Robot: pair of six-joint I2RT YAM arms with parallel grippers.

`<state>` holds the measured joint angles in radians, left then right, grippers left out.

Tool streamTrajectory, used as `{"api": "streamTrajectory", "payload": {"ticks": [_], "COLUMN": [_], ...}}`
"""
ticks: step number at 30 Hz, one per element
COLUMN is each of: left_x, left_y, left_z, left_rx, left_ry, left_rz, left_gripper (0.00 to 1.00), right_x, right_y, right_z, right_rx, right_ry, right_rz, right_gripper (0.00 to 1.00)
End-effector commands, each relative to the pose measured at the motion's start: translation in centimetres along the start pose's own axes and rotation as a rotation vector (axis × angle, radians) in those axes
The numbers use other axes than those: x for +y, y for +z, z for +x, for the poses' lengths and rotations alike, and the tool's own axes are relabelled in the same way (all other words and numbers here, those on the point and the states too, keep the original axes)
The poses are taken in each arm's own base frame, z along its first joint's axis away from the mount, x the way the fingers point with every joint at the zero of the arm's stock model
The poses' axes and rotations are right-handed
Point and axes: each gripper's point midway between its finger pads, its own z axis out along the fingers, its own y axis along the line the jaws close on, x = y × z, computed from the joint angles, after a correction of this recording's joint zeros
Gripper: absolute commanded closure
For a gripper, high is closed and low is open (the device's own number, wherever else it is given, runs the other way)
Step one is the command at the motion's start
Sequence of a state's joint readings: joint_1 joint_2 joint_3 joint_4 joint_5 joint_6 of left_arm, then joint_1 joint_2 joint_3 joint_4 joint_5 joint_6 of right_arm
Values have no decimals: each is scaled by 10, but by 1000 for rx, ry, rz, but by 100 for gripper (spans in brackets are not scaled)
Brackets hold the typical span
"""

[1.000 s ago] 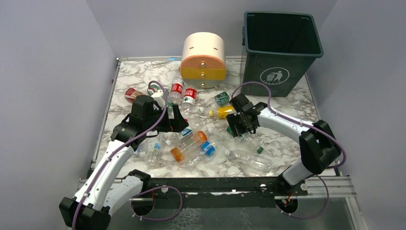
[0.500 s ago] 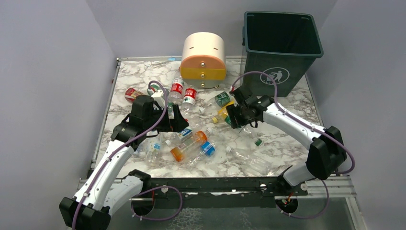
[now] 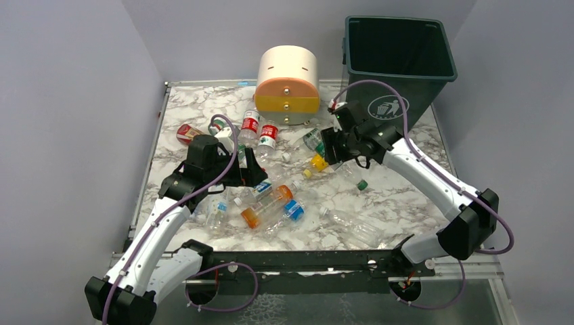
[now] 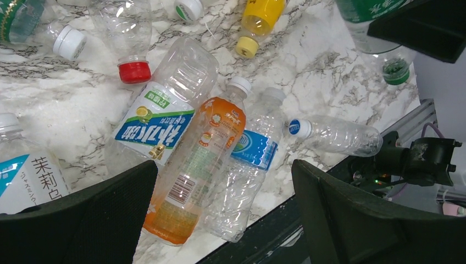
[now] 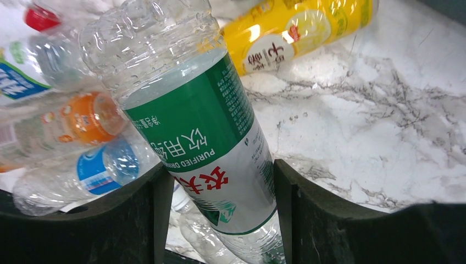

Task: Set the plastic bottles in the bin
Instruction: Pick up the plastic bottle at the center of the board, then place the plastic bottle in the trash bin.

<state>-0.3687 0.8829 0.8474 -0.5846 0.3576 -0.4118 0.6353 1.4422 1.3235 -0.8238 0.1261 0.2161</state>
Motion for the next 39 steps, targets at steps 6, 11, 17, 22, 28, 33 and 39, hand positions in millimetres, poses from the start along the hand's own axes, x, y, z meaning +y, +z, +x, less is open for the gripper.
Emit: {"api": "streamTrajectory", "payload": {"ticks": [6, 11, 17, 22, 28, 33, 39], "left_x": [-6, -9, -9, -13, -18, -18, -13], "left_y": [2, 1, 4, 3, 2, 0, 3], "left_z": [0, 0, 1, -2, -8, -9, -2], "left_rx": [1, 0, 17, 17, 15, 10, 25], "left_ry": [1, 0, 1, 3, 6, 8, 0], "left_rz": [39, 47, 52, 68, 80, 76, 65], "left_gripper": [1, 1, 1, 1, 1, 1, 1], "right_x": [8, 8, 3, -2, -17, -34, -57], "right_y": [-51, -65, -83, -97, -112, -133, -161], "right_z": [-66, -89, -114, -140, -182, -221, -260], "right_rx": [-161, -205, -268, -346, -475, -605, -739], "right_ry": [20, 19, 18, 31, 69, 121, 175], "right_rz": [-23, -18, 17, 41, 77, 94, 68], "right_gripper": [40, 40, 41, 41, 41, 41, 41]}}
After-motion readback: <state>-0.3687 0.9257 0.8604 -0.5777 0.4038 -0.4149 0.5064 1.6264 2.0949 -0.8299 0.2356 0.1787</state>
